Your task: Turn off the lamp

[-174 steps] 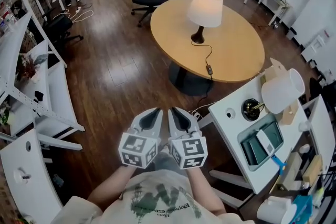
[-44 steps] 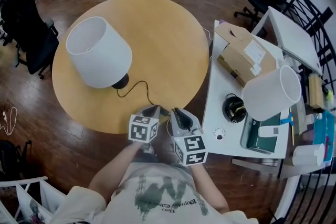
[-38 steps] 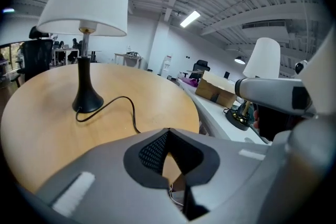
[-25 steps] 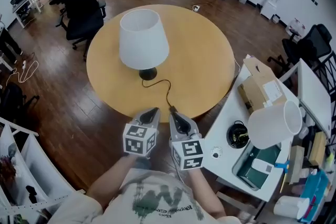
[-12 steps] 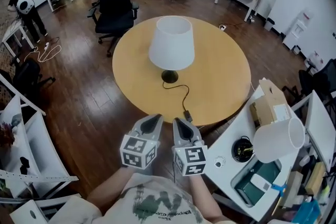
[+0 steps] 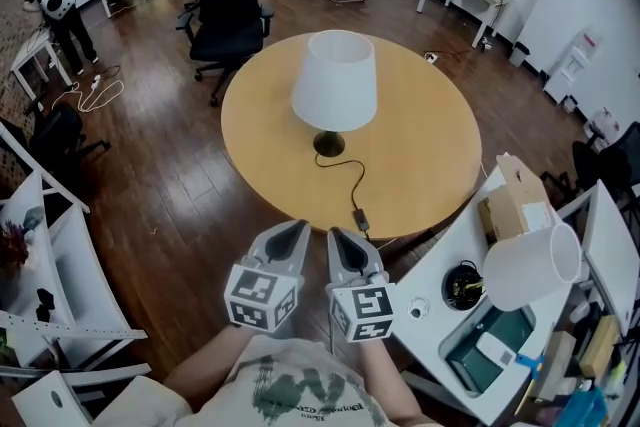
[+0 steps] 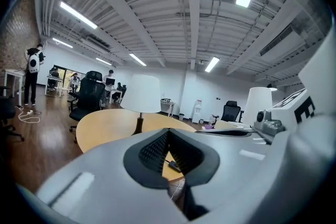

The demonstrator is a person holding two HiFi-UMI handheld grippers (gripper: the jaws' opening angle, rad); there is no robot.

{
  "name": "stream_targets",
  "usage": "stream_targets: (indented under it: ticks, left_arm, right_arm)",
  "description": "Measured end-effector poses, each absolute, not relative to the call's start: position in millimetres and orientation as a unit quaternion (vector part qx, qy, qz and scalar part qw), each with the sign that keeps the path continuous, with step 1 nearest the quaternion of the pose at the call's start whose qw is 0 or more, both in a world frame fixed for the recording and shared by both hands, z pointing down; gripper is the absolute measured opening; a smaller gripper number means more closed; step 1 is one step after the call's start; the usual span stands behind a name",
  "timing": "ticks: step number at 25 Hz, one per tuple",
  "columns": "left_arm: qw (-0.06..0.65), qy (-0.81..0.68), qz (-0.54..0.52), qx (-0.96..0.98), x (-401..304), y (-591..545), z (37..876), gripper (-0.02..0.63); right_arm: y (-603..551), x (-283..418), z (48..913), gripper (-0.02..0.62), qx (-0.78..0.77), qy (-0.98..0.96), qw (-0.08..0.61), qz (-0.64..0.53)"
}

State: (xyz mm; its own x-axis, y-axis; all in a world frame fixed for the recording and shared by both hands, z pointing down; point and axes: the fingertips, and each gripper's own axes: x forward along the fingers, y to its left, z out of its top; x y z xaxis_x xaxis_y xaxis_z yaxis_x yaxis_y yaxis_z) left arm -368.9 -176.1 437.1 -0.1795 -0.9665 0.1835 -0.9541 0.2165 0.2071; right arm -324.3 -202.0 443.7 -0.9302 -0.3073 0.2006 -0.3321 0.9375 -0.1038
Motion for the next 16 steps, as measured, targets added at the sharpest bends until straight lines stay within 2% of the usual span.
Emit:
stream_targets:
  ticks: [16]
  left_arm:
    - [0.136, -0.763, -0.023, 0.631, -354.8, -181.6, 433.2, 0.000]
  right_arm:
    - [-206.6, -309.8, 438.6, 0.000, 0.172, -0.979, 0.089, 0.061]
